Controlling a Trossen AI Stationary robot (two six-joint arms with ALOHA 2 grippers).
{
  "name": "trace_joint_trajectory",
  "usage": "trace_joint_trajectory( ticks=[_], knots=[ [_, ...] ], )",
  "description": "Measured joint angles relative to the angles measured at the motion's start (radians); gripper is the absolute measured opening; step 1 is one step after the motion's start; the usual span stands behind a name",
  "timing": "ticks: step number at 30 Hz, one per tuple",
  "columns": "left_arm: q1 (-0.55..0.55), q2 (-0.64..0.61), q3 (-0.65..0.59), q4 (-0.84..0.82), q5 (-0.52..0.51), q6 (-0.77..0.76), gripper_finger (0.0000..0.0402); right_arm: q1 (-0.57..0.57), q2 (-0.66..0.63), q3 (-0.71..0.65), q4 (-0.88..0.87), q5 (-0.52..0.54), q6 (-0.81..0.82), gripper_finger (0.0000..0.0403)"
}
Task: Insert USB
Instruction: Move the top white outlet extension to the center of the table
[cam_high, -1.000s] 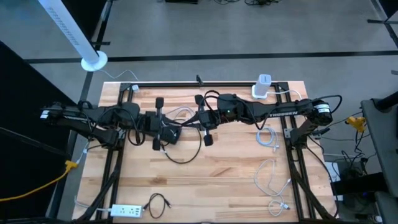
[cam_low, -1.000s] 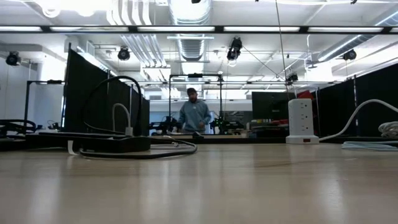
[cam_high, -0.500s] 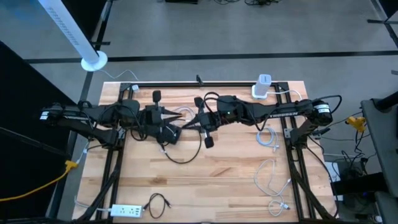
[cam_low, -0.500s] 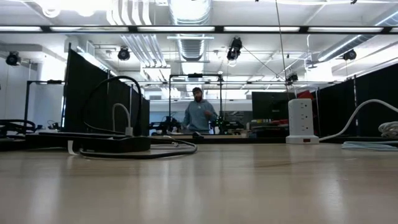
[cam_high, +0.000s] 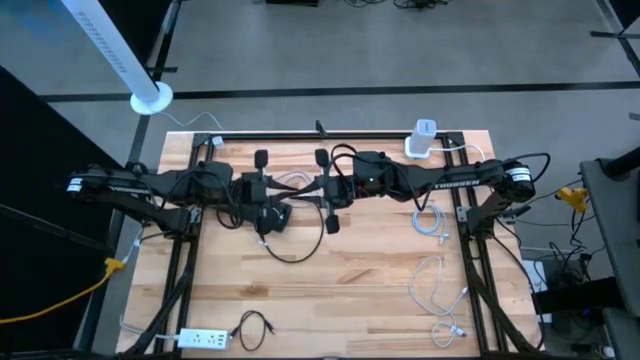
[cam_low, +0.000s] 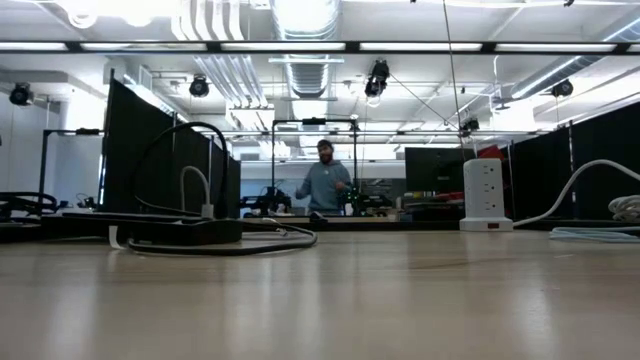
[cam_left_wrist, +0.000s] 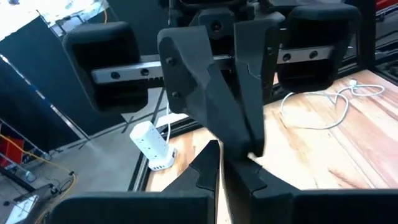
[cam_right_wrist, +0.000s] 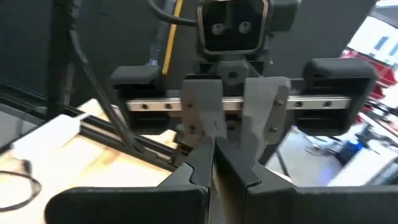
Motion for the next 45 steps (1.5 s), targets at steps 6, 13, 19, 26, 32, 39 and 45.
trace_joint_trajectory(
  ticks=[6, 13, 19, 26, 32, 39, 45],
  knots=[
    [0.0, -0.017, 0.002, 0.038, -0.001, -0.001, 0.0, 0.0, -0.001, 0.0, -0.009, -0.008, 0.015, 0.0],
    [0.0, -0.014, 0.002, 0.05, 0.053, -0.041, 0.0, 0.0, -0.001, 0.0, -0.01, 0.102, -0.019, 0.0],
    [-0.006, -0.015, 0.003, 0.029, 0.059, -0.047, 0.0, 0.0, -0.002, -0.001, -0.01, 0.117, -0.023, 0.0],
    [-0.006, -0.016, 0.003, 0.023, 0.065, -0.043, 0.0, 0.0, -0.002, -0.001, -0.009, 0.109, -0.005, 0.0],
    [-0.008, -0.036, 0.003, 0.014, 0.056, -0.029, 0.0, -0.002, -0.003, -0.001, 0.005, 0.05, 0.026, 0.0],
    [-0.009, -0.038, 0.002, 0.018, 0.055, -0.028, 0.0, -0.002, -0.005, -0.001, 0.004, -0.016, 0.034, 0.0],
    [-0.009, -0.039, 0.002, 0.025, 0.047, -0.025, 0.0, -0.001, -0.005, 0.0, -0.027, -0.041, 0.034, 0.0]
  ],
)
